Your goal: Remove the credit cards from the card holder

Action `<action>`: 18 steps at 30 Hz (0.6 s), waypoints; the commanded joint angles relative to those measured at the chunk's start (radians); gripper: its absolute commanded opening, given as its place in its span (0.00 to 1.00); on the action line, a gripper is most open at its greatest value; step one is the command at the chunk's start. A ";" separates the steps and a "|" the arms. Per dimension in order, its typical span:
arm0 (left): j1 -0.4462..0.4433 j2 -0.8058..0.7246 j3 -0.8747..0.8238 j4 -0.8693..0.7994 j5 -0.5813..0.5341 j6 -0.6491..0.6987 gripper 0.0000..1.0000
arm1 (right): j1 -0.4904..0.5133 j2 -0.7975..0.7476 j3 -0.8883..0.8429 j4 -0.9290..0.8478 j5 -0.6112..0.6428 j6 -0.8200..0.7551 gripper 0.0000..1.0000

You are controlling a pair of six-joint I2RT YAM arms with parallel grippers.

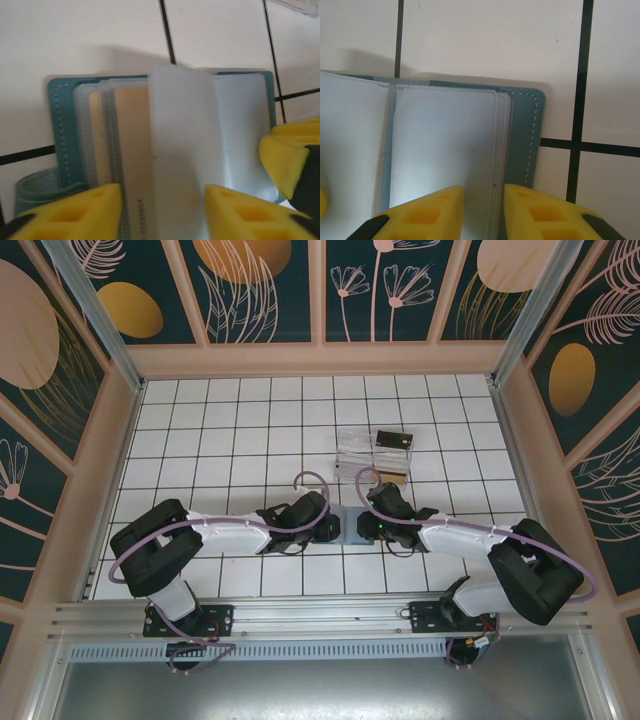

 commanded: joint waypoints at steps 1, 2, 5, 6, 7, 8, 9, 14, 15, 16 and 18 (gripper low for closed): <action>0.005 0.014 0.000 0.027 0.037 0.002 0.63 | 0.002 0.020 -0.027 -0.004 -0.033 0.024 0.30; 0.006 0.012 -0.001 0.030 0.039 0.002 0.70 | 0.003 0.021 -0.027 -0.002 -0.033 0.024 0.30; 0.006 0.007 -0.008 0.046 0.051 0.008 0.77 | 0.002 0.024 -0.029 0.003 -0.036 0.025 0.30; 0.005 0.006 -0.011 0.054 0.056 0.009 0.80 | 0.003 0.025 -0.031 0.004 -0.036 0.025 0.30; 0.005 0.004 -0.014 0.060 0.061 0.010 0.81 | 0.003 0.026 -0.032 0.004 -0.036 0.027 0.30; 0.005 0.004 -0.014 0.064 0.063 0.009 0.84 | 0.002 0.026 -0.033 0.005 -0.036 0.028 0.30; 0.005 0.003 -0.017 0.067 0.064 0.008 0.89 | 0.003 0.024 -0.033 0.006 -0.038 0.028 0.30; 0.007 -0.017 -0.031 0.092 0.079 0.008 0.99 | 0.002 0.016 -0.039 0.012 -0.039 0.036 0.30; 0.008 -0.024 -0.035 0.101 0.088 0.011 0.99 | 0.003 0.012 -0.040 0.013 -0.041 0.037 0.30; 0.008 -0.029 -0.039 0.114 0.098 0.010 0.99 | 0.003 0.005 -0.041 0.015 -0.038 0.039 0.30; 0.012 -0.037 -0.045 0.137 0.121 0.011 0.99 | 0.001 -0.007 -0.042 0.016 -0.034 0.041 0.30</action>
